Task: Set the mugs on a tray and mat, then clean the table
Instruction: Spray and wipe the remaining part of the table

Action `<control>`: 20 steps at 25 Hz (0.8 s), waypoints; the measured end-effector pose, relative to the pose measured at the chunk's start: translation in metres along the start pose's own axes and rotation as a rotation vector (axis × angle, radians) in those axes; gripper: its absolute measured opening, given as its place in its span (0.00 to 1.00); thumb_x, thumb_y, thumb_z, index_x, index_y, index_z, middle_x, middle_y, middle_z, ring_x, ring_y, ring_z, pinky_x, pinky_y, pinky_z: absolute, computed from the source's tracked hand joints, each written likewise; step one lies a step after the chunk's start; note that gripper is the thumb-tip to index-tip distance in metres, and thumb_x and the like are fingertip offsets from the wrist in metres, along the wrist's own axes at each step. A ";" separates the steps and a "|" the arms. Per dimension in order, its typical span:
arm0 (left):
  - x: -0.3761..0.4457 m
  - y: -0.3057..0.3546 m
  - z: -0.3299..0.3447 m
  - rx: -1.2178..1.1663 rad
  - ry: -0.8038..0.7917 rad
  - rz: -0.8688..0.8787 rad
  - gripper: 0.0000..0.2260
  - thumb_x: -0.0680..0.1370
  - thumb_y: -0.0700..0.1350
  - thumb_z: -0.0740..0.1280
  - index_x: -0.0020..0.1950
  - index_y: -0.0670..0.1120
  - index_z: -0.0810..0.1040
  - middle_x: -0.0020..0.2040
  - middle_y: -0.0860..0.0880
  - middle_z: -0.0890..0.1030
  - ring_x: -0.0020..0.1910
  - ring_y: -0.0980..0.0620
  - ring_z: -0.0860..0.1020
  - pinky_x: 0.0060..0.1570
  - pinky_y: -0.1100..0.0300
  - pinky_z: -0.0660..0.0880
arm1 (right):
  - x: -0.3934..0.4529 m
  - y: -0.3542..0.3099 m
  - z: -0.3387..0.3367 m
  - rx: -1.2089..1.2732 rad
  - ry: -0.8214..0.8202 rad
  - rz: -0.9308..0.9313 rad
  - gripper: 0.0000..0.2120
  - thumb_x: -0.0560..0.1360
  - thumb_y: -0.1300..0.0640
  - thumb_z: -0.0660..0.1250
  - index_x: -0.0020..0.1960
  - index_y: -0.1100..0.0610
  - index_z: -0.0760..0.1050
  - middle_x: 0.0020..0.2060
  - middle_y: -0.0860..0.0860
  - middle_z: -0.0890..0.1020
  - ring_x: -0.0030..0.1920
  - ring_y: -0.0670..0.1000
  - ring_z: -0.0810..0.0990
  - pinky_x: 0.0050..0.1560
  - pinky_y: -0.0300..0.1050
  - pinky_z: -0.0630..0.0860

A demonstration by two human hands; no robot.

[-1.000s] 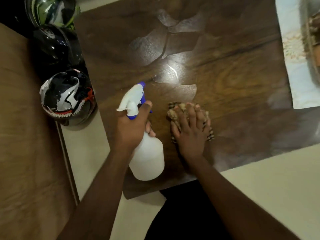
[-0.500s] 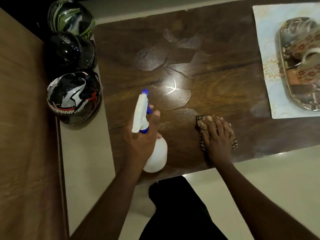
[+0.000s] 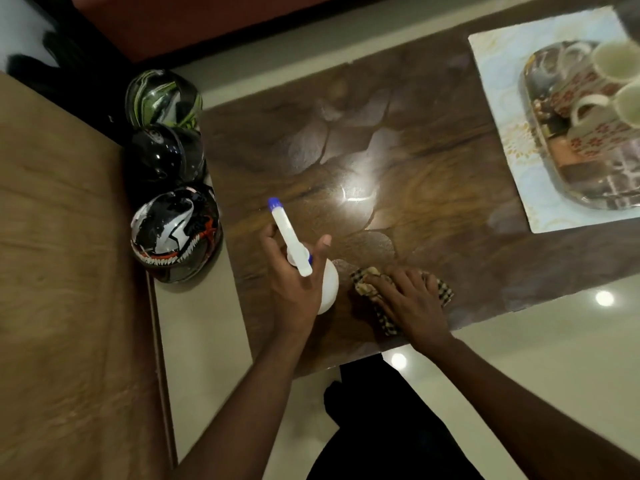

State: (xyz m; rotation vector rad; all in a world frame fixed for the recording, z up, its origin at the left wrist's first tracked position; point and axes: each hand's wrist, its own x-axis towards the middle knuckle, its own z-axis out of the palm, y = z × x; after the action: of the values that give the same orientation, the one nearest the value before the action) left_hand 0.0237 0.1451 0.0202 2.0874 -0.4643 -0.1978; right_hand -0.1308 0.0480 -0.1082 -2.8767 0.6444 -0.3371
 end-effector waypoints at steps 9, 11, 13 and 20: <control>-0.007 0.165 -0.009 -0.122 0.080 0.142 0.29 0.75 0.41 0.73 0.68 0.30 0.64 0.57 0.39 0.75 0.46 0.69 0.72 0.46 0.83 0.63 | 0.012 0.037 -0.179 0.008 0.200 0.043 0.16 0.76 0.49 0.60 0.63 0.48 0.71 0.59 0.51 0.71 0.54 0.55 0.70 0.51 0.53 0.62; -0.010 0.210 0.007 -0.212 0.094 0.186 0.31 0.74 0.47 0.73 0.68 0.32 0.63 0.52 0.40 0.78 0.44 0.63 0.75 0.48 0.77 0.68 | 0.009 0.068 -0.216 -0.008 0.237 0.008 0.17 0.76 0.49 0.60 0.64 0.48 0.70 0.60 0.51 0.73 0.56 0.55 0.71 0.51 0.53 0.63; -0.014 0.253 0.036 -0.143 0.127 0.249 0.29 0.74 0.44 0.74 0.64 0.27 0.65 0.42 0.49 0.77 0.44 0.74 0.74 0.47 0.79 0.67 | 0.014 0.111 -0.252 -0.027 0.260 -0.007 0.16 0.77 0.49 0.60 0.64 0.48 0.70 0.60 0.52 0.75 0.57 0.55 0.71 0.52 0.54 0.63; -0.039 0.362 0.178 -0.281 0.053 0.196 0.25 0.78 0.41 0.69 0.66 0.32 0.60 0.39 0.41 0.79 0.39 0.49 0.80 0.45 0.73 0.70 | -0.001 0.257 -0.352 -0.017 0.202 -0.112 0.15 0.79 0.47 0.62 0.65 0.48 0.74 0.62 0.50 0.76 0.62 0.55 0.71 0.56 0.55 0.65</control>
State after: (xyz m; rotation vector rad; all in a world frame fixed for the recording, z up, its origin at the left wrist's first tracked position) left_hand -0.1585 -0.1496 0.2300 1.7573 -0.5709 -0.0860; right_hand -0.3242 -0.2220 0.1731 -2.9250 0.5203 -0.6482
